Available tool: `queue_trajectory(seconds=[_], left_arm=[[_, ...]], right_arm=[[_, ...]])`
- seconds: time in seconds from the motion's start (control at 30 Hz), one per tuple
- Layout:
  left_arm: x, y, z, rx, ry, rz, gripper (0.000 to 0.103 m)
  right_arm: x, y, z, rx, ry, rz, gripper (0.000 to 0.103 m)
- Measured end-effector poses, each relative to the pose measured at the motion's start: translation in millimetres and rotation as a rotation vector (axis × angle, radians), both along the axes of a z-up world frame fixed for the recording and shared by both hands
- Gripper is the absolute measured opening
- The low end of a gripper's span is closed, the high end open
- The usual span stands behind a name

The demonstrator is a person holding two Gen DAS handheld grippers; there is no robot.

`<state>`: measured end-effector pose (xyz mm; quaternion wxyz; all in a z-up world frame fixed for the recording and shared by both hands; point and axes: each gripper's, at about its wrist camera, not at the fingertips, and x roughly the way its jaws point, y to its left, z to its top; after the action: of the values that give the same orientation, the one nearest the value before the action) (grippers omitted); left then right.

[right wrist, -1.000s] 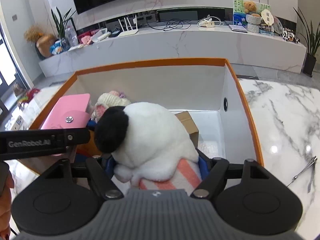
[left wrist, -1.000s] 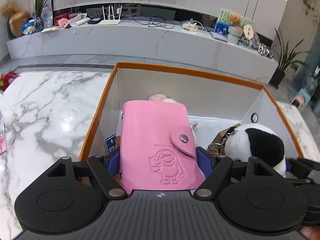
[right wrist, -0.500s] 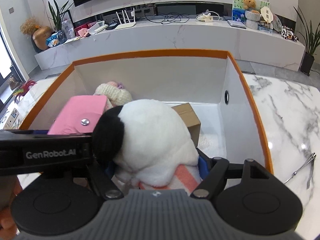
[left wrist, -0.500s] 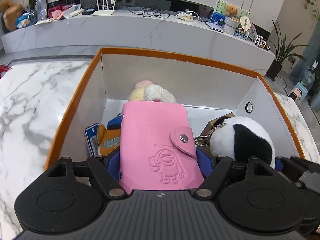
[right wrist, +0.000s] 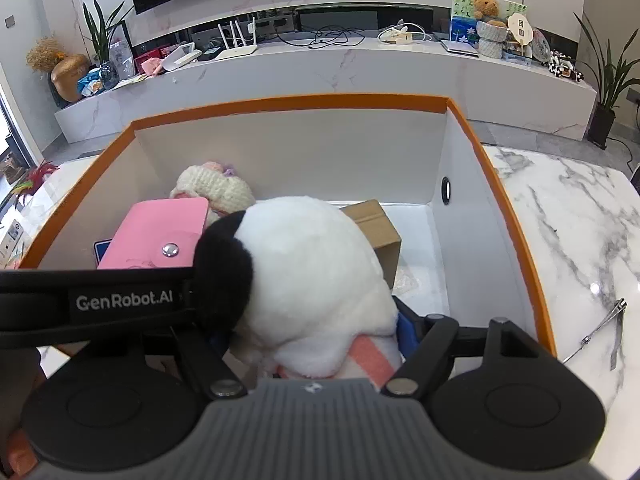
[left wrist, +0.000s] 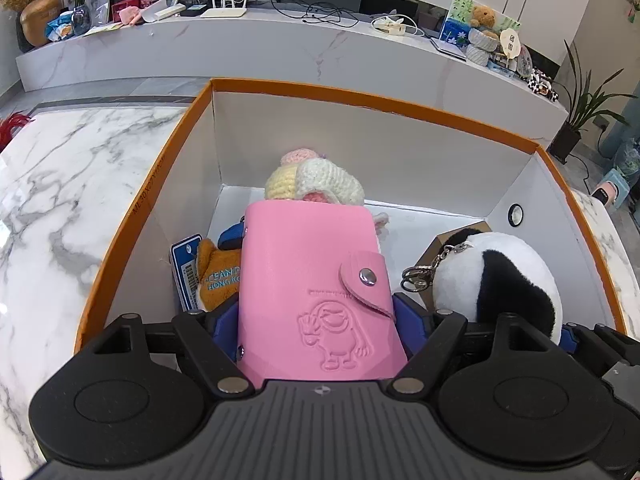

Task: Organize objects
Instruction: 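Carry the wallet and plush over the orange box with both tools, then lower the wallet and plush into the orange box and open both tools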

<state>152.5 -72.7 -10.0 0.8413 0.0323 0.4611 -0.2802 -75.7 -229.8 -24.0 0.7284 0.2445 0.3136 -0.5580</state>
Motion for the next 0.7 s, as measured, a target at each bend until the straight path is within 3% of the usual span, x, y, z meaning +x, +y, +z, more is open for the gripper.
queue_trajectory(seconds=[0.5,0.7], left_arm=[[4.6,-6.4,1.0,0.074,0.023,-0.037,0.094],[8.8,2.3,2.1,0.032,0.053,-0.031,0.094]], right_arm=[[5.2,-9.1,-3.8,0.049,0.022,-0.009,0.082],[3.7,-7.7,-3.8,0.04,0.016,-0.009,0.092]])
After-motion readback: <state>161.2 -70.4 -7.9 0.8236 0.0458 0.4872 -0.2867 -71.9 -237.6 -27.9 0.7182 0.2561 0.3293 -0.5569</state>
